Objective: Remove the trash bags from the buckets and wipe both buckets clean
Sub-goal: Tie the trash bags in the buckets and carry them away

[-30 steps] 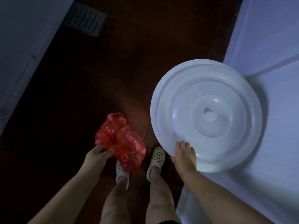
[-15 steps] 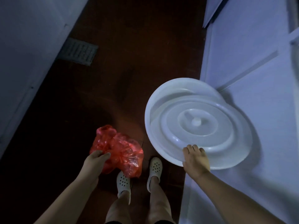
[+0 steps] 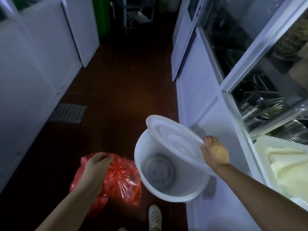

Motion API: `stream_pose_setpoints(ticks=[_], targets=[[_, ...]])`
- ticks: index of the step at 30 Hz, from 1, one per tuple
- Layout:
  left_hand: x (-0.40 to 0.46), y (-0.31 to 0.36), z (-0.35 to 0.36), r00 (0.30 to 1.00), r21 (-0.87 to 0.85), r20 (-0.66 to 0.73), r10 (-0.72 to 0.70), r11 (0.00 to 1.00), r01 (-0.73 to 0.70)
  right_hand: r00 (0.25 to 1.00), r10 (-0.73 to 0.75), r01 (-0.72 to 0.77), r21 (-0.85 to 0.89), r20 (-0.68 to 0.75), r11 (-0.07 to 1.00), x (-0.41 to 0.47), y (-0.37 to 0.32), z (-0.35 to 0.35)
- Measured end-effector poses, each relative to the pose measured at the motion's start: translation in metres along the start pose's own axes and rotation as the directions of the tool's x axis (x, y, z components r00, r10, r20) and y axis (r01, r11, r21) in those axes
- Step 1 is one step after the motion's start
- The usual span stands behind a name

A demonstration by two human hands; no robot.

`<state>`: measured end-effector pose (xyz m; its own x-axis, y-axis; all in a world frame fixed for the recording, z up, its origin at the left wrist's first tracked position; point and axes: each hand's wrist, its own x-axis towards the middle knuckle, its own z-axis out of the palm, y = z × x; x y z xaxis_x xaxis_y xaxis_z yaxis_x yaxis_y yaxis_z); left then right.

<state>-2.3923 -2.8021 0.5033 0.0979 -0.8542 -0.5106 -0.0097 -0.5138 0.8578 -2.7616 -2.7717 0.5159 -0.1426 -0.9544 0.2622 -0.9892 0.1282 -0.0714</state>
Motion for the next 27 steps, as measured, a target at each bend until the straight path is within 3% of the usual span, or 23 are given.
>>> stream_pose_setpoints(ticks=[3,6,14,22,27], targets=[[-0.008,0.038,0.028,0.985,0.031,0.129,0.119,0.992,-0.124,0.987,0.151,-0.146,0.089,-0.06,0.985,0.014,0.007,-0.022],[-0.012,0.068,0.063,0.955,0.044,0.231,0.185,0.979,-0.2,0.97,0.186,-0.165,0.14,-0.154,0.976,0.033,0.017,-0.038],[0.008,0.098,0.158,0.945,-0.008,0.284,0.162,0.986,-0.167,0.957,0.196,-0.161,0.169,-0.215,0.972,0.087,0.065,-0.052],[0.071,0.031,0.234,0.948,0.111,0.312,-0.067,0.993,0.034,0.958,0.27,-0.241,0.229,-0.102,0.943,0.137,0.117,-0.019],[0.118,-0.037,0.292,0.904,0.232,0.328,-0.275,0.951,0.206,0.959,0.282,-0.269,0.253,-0.017,0.93,0.155,0.143,0.012]])
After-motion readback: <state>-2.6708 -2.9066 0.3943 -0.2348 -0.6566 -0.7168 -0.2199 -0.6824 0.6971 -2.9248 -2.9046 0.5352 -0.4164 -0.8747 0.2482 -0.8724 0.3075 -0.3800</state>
